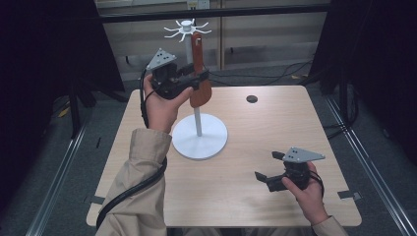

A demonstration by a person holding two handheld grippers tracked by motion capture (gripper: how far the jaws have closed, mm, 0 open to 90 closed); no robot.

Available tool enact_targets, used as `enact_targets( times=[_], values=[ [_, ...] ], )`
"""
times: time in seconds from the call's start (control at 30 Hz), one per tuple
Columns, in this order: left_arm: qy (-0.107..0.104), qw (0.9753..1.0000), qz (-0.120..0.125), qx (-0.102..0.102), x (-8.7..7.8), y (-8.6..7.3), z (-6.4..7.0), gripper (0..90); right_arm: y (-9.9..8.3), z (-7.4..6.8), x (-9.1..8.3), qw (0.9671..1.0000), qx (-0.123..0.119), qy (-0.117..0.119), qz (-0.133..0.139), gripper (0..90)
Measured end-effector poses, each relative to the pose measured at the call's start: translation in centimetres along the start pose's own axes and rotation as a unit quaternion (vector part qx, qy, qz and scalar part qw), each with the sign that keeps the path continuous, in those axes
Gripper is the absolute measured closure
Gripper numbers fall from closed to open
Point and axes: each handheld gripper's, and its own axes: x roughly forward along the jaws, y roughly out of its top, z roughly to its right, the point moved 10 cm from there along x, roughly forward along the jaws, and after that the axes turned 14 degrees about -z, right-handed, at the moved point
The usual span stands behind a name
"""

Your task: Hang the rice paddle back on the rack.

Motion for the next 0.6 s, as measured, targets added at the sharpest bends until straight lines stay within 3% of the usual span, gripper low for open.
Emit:
enact_targets(
  times=[0.1, 0.2, 0.27, 0.33, 0.6],
  values=[
    [0.003, 0.9999, 0.002, -0.009, -0.3, -0.8, -0.1, 37.4, 0.1, 0.1, -0.1, 1.0, -0.001, 0.0, 0.002, 2.0],
    [0.006, 1.0, 0.001, 0.002, -0.5, -1.8, -0.1, 33.3, 0.2, 0.1, -0.1, 1.0, -0.002, -0.002, 0.002, 2.0],
    [0.007, 1.0, -0.001, -0.001, -0.7, -2.4, -0.1, 30.7, 0.2, 0.0, 0.0, 1.0, -0.001, -0.001, 0.002, 1.9],
    [0.009, 0.9999, 0.001, 0.005, -1.0, -3.1, -0.1, 29.7, 0.3, -0.1, 0.1, 1.0, -0.005, 0.002, 0.001, 2.0],
    [0.015, 0.9998, -0.008, -0.005, -1.4, -6.2, -0.1, 23.2, 0.4, -0.3, 0.1, 1.0, -0.008, 0.001, 0.0, 1.9]
  ],
)
